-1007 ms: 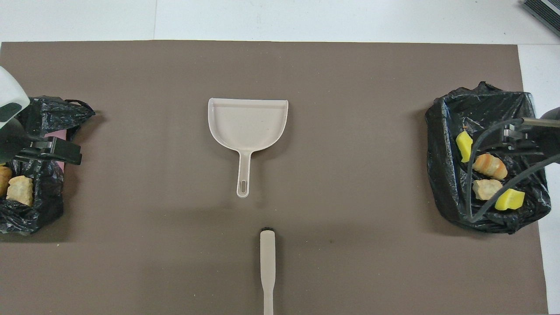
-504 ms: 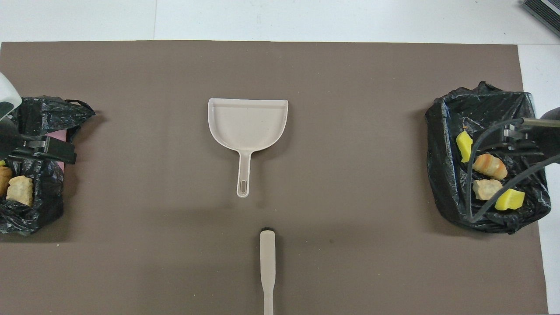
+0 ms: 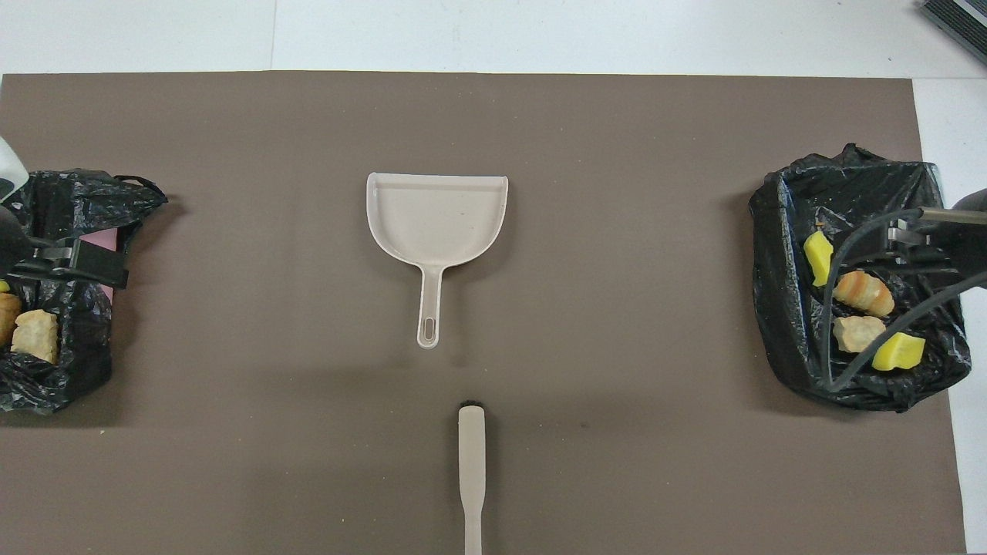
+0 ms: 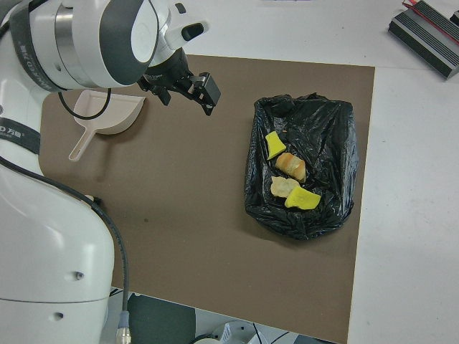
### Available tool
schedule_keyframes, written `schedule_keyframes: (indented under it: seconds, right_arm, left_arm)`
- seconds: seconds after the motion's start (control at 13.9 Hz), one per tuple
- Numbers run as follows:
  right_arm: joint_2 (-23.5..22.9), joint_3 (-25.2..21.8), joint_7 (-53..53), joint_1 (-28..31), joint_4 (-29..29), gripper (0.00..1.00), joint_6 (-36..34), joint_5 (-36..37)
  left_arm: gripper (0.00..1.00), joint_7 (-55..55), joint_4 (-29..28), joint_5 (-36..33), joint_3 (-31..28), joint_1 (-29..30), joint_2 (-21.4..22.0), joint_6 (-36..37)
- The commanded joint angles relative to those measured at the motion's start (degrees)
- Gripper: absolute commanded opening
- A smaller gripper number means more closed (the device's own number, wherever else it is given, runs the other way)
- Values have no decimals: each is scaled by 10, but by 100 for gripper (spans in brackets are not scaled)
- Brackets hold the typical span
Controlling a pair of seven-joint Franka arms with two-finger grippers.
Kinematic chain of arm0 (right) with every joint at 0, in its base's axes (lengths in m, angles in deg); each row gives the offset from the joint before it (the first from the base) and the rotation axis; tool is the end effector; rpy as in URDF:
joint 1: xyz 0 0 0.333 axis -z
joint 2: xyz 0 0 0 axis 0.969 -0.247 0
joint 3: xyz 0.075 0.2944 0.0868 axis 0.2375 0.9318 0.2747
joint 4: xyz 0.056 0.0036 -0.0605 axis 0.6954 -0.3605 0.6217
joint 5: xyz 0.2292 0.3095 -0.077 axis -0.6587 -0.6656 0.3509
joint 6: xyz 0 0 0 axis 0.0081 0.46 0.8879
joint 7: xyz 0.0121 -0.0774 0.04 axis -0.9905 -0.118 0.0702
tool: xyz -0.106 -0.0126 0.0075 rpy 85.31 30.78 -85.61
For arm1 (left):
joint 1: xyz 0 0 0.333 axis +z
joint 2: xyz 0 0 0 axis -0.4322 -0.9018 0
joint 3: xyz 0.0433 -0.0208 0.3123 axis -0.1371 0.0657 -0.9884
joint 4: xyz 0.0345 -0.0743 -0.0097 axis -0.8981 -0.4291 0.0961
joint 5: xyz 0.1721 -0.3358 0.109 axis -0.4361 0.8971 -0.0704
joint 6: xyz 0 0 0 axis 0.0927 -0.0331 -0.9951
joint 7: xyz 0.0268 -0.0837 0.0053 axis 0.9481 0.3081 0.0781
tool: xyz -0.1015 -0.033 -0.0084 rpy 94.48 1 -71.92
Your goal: Sweep and dump trash in bin
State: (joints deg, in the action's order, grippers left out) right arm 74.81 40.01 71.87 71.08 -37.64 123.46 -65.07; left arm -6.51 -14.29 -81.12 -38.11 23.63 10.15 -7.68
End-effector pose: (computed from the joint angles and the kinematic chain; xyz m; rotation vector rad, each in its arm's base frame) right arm 0.5355 0.0370 0.6629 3.0941 -0.2641 -0.0319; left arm 0.5439 -0.0280 0.6090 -3.1264 0.1399 0.0694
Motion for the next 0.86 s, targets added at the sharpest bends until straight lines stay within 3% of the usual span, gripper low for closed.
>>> schedule_keyframes:
  seconds: [0.0, 0.79]
  right_arm:
    - [-1, 4, -16, 6, 6, 100, -5, 4]
    - [-1, 4, -16, 6, 6, 100, -5, 4]
  left_arm:
    - [100, -7, 18, -2, 0, -2, -3, 20]
    - [100, -17, 33, 3, -3, -2, 2, 48]
